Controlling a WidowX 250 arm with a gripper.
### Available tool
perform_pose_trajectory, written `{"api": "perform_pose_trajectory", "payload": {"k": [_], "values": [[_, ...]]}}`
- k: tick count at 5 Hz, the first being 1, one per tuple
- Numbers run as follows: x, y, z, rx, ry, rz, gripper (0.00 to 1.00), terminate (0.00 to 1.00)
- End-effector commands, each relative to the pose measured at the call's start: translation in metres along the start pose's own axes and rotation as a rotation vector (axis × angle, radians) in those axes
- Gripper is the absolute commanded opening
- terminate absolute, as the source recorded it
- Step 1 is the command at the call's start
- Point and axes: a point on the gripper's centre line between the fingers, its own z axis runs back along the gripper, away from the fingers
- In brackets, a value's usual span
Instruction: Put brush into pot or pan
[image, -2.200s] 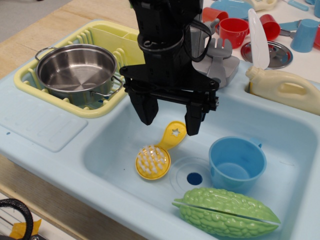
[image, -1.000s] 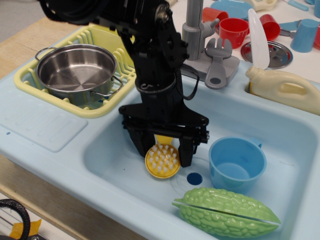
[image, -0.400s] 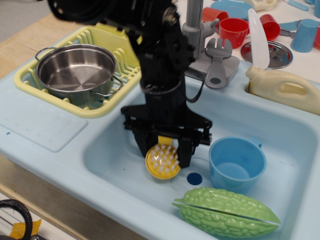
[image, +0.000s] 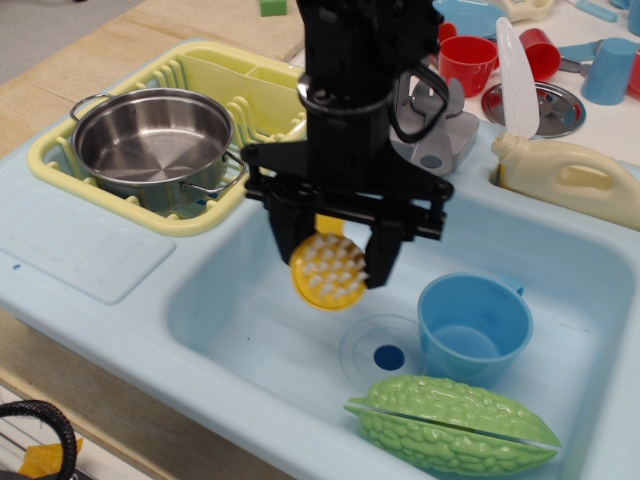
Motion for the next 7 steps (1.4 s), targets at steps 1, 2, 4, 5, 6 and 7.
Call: {"api": "perform_pose_trajectory", "payload": {"k": [1,2,4,5,6,7], "values": [[0.003,0.024,0.022,0.003,-0.130,0.046,0.00,0.00],[0.016,0.046,0.024,-0.017,-0.158,0.079,0.00,0.00],[0.055,0.088,0.030,-0.058,-0.241,0.041,0.00,0.00],[0.067,0.103,0.032,-0.070,-0.269,0.008,0.00,0.00],[0.069,0.121,0.029,-0.075,-0.291,0.001,0.00,0.00],[0.076,0.140,0.023,-0.102,-0.264,-0.023,0.00,0.00]]}}
